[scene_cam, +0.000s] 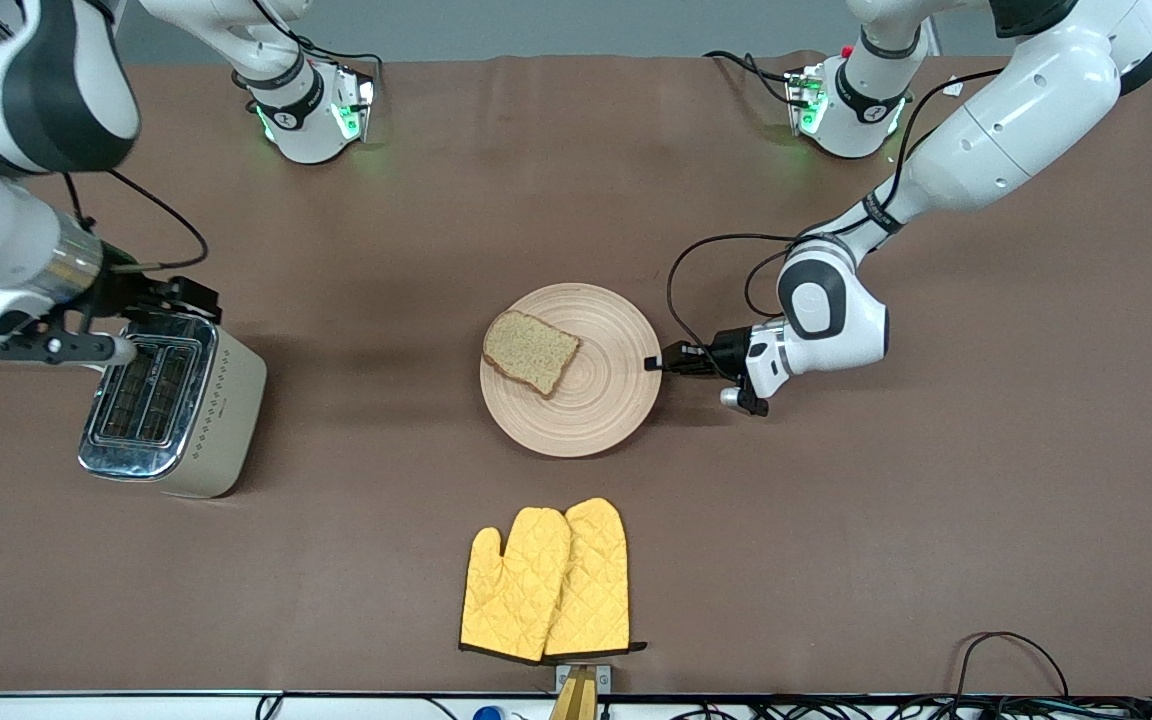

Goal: Move plate and put bread in toaster
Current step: 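Release the plate and withdraw the left gripper while the right gripper approaches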

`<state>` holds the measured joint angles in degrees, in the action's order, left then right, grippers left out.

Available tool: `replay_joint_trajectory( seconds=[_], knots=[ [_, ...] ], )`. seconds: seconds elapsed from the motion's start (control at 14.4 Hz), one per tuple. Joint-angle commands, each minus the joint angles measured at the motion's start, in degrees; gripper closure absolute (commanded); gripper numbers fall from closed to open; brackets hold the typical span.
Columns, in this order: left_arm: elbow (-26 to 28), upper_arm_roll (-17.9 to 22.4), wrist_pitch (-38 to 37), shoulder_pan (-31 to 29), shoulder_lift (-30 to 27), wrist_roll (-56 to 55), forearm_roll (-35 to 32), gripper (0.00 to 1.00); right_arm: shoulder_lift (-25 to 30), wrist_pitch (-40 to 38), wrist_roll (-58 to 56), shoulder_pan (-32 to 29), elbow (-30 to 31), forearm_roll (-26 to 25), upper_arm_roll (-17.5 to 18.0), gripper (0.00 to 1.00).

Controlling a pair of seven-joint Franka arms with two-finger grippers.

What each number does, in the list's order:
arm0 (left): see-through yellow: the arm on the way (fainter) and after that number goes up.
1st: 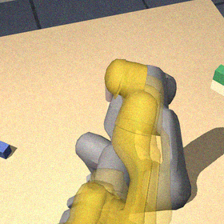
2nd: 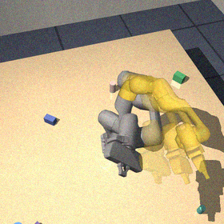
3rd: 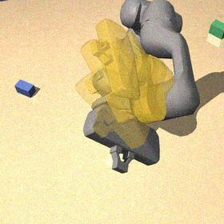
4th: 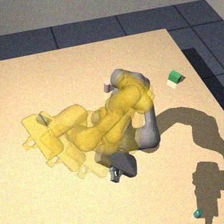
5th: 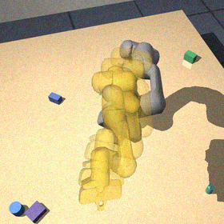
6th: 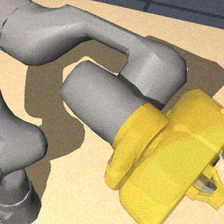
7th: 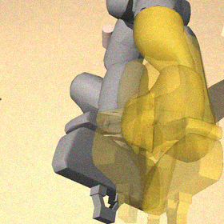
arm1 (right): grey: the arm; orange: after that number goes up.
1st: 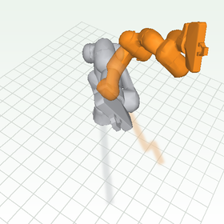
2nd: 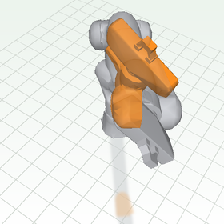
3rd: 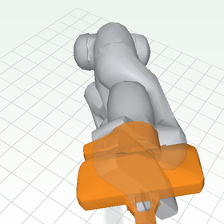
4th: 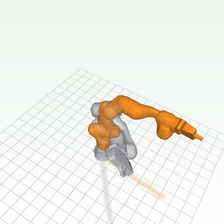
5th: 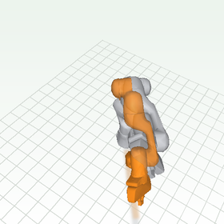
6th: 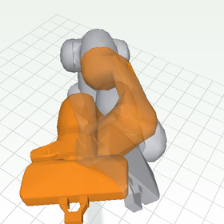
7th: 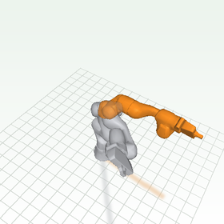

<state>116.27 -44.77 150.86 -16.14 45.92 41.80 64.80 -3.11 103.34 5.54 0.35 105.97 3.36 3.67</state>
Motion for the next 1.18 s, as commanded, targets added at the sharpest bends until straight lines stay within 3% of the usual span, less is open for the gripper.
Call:
replay_joint_trajectory(
  seconds=[0.0, 0.28, 0.48, 0.83, 1.11],
  knots=[
    [0.5, -0.6, -0.6, -2.3, -1.9, 0.4, 1.6, 0.00, 0.0, 3.5, 4.9, 2.2, 2.9, 0.7, -0.2, 0.00],
    [-1.6, -0.6, -2.3, -7.3, -4.6, -2.8, -1.0, 0.00, -5.0, 8.2, 13.0, 8.0, 3.3, 2.1, -0.2, 0.00],
    [-4.5, -0.3, -10.5, -14.4, -7.2, -10.6, -12.4, 0.00, -8.7, 14.3, 24.4, 14.2, 4.9, 2.5, -0.2, 0.00],
    [-19.4, -0.3, -33.3, -23.9, -7.1, -26.0, -34.5, 0.00, -14.1, 20.9, 38.7, 23.5, 5.6, 1.7, -0.5, 0.01],
    [-34.0, -0.4, -52.5, -26.4, -7.2, -35.3, -43.2, 0.00, -18.4, 23.9, 50.1, 30.0, 5.6, 0.3, -0.6, 0.03]
  ],
)
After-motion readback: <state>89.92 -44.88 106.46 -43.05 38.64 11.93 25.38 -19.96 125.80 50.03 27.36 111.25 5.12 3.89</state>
